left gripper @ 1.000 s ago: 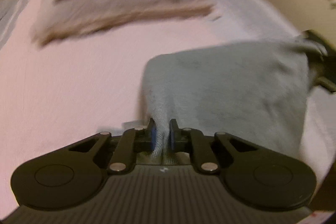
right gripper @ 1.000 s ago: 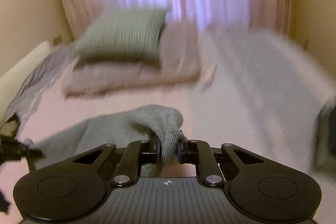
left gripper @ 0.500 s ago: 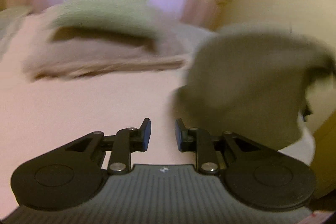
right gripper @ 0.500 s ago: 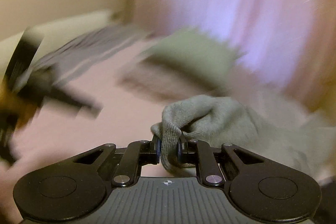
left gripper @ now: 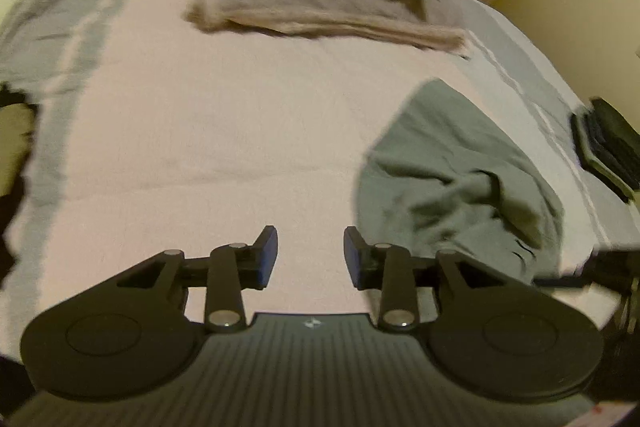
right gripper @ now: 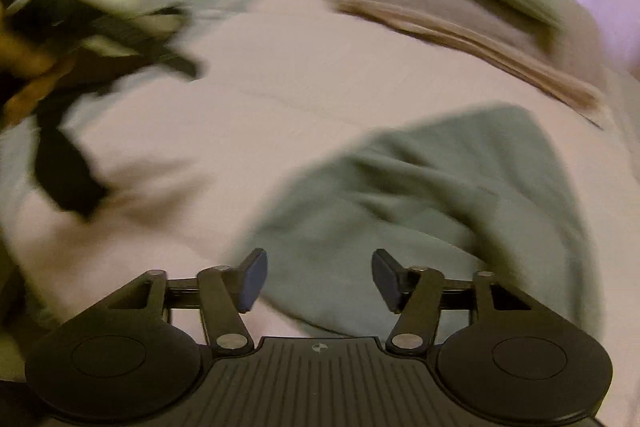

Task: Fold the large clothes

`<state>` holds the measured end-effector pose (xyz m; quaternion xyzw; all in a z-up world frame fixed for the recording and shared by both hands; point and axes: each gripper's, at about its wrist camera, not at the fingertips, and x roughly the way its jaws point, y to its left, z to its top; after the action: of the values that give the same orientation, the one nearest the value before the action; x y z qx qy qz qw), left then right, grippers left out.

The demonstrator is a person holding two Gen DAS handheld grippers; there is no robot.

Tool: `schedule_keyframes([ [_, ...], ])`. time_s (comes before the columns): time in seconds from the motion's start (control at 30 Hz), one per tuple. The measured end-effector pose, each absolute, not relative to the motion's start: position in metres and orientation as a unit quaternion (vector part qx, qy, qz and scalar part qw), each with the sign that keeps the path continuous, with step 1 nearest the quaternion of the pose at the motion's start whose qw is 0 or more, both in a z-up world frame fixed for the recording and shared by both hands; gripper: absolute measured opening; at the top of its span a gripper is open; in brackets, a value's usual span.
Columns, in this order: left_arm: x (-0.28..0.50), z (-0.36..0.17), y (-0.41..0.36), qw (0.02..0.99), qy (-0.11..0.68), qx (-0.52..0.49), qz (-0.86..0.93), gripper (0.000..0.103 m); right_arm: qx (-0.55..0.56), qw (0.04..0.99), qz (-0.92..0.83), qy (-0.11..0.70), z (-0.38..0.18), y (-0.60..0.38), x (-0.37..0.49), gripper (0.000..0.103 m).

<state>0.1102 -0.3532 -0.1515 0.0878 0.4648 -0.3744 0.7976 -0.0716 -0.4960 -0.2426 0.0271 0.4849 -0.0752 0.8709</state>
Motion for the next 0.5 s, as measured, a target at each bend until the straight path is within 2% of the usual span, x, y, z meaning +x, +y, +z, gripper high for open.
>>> schedule_keyframes([
  [0.13,0.092,-0.177,-0.407,0.768,0.463,0.107,-0.429,0.050,0.050,0.856,-0.165,0.487,-0.242,-0.592,-0.073,0.075],
  [0.3,0.072,-0.216,-0.491,0.737,0.439,0.164,-0.487,0.062,0.084,0.853,-0.194,0.478,-0.262,-0.698,-0.063,0.076],
  [0.4,0.068,-0.248,-0.535,0.721,0.430,0.211,-0.501,0.062,0.098,0.863,-0.137,0.477,-0.282,-0.735,-0.045,0.076],
  [0.43,0.067,-0.260,-0.549,0.715,0.426,0.232,-0.503,0.062,0.103,0.864,-0.116,0.478,-0.287,-0.743,-0.040,0.071],
  [0.47,0.067,-0.270,-0.561,0.709,0.425,0.254,-0.503,0.062,0.108,0.865,-0.096,0.481,-0.292,-0.749,-0.033,0.042],
  [0.5,0.066,-0.280,-0.570,0.703,0.423,0.275,-0.500,0.058,0.114,0.863,-0.088,0.485,-0.297,-0.754,-0.030,0.020],
])
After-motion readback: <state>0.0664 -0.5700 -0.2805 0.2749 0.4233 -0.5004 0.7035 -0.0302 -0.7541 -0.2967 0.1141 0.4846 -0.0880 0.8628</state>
